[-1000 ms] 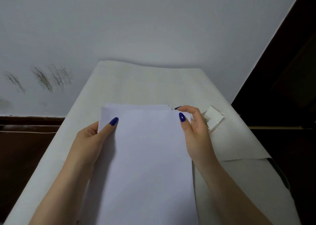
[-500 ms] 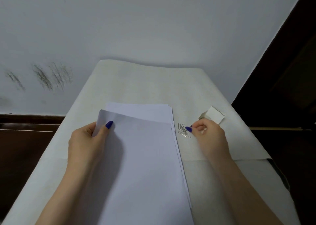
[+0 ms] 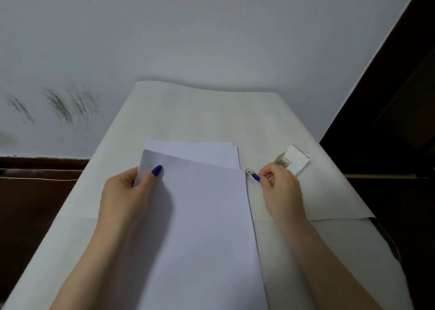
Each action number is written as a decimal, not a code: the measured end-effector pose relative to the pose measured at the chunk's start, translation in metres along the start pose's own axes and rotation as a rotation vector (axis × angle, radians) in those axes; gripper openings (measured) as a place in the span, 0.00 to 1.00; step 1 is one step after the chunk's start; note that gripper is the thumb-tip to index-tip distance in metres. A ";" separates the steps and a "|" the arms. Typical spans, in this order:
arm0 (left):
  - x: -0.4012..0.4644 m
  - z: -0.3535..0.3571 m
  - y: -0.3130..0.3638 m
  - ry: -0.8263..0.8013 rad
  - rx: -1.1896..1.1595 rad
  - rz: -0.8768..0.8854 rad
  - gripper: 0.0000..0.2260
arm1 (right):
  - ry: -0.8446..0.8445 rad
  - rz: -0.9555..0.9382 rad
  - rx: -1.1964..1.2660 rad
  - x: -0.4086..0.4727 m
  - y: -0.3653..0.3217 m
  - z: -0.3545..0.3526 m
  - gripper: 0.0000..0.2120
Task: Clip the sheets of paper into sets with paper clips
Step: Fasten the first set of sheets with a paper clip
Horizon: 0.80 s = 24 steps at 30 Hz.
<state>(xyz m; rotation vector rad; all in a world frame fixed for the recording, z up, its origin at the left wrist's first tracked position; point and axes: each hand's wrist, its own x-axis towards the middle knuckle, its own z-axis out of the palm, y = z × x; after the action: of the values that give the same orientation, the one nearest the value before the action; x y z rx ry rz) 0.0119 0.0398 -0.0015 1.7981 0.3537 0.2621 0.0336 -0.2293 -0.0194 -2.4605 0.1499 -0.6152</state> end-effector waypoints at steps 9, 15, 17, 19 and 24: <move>-0.004 0.001 0.006 -0.034 -0.005 0.000 0.12 | 0.122 -0.022 0.007 0.000 -0.002 -0.003 0.07; -0.005 0.002 0.007 -0.048 -0.017 0.009 0.09 | 0.085 0.163 0.482 0.002 -0.017 -0.012 0.05; -0.006 0.004 0.008 -0.056 -0.020 0.017 0.10 | 0.016 0.170 0.619 0.002 -0.023 -0.016 0.07; -0.007 0.005 0.008 -0.059 -0.015 0.038 0.13 | -0.045 0.132 0.693 0.001 -0.030 -0.021 0.12; -0.012 0.009 0.012 -0.106 -0.021 0.074 0.14 | -0.174 0.105 0.807 -0.002 -0.041 -0.027 0.17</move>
<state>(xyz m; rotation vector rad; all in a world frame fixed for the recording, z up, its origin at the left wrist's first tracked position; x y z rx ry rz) 0.0053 0.0241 0.0077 1.7990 0.2090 0.2207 0.0180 -0.2094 0.0232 -1.6966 -0.0390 -0.3188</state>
